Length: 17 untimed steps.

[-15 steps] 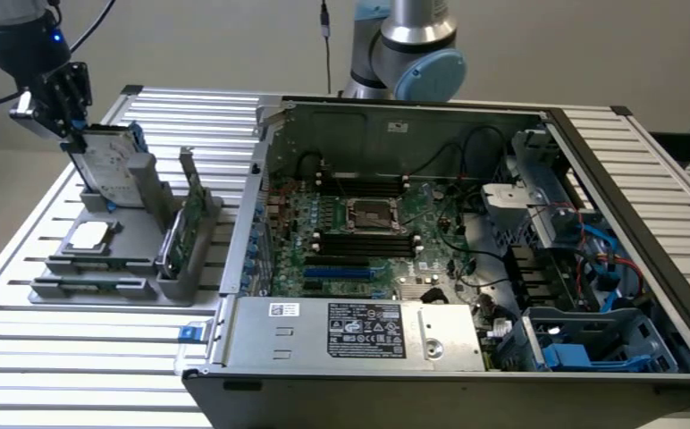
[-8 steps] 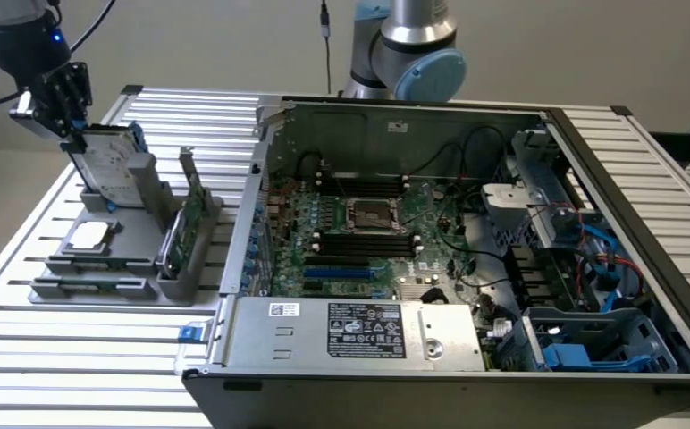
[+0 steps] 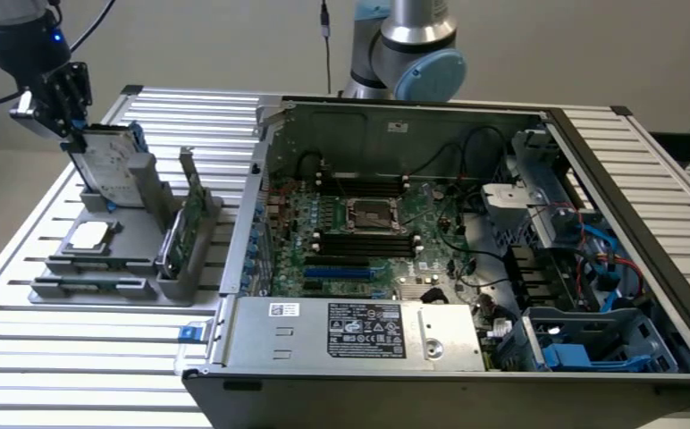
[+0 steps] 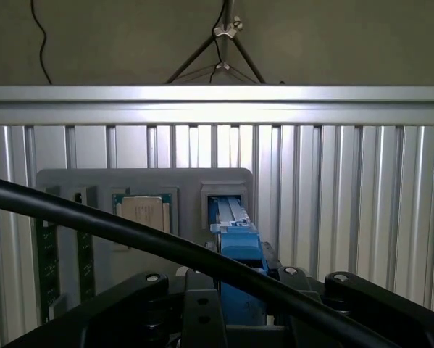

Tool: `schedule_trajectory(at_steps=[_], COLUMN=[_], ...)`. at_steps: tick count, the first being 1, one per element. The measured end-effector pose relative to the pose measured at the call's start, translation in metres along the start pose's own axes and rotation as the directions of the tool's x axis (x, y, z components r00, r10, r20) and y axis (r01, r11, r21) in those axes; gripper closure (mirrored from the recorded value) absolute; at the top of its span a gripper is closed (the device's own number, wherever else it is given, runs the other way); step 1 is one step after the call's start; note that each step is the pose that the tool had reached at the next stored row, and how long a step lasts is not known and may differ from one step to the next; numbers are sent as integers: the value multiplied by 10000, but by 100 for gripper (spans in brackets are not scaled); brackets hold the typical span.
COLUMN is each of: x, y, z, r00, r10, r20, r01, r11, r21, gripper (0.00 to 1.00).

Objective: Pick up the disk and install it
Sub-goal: 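Pick up the disk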

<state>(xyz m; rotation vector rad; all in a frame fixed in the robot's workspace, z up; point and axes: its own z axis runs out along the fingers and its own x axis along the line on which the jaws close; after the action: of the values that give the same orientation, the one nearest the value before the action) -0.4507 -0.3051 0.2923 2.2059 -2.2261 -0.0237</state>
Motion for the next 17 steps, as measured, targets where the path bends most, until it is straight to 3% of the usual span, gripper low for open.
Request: schedule_trajectory(at_steps=[8,17], x=[-3,-18], y=[0,4], z=[-17,-215], r00=[10000,10000], r10=[0,0], r20=[2,-5], r01=[0,0], r11=[10000,10000], r21=[3,-1], gripper=[67,67])
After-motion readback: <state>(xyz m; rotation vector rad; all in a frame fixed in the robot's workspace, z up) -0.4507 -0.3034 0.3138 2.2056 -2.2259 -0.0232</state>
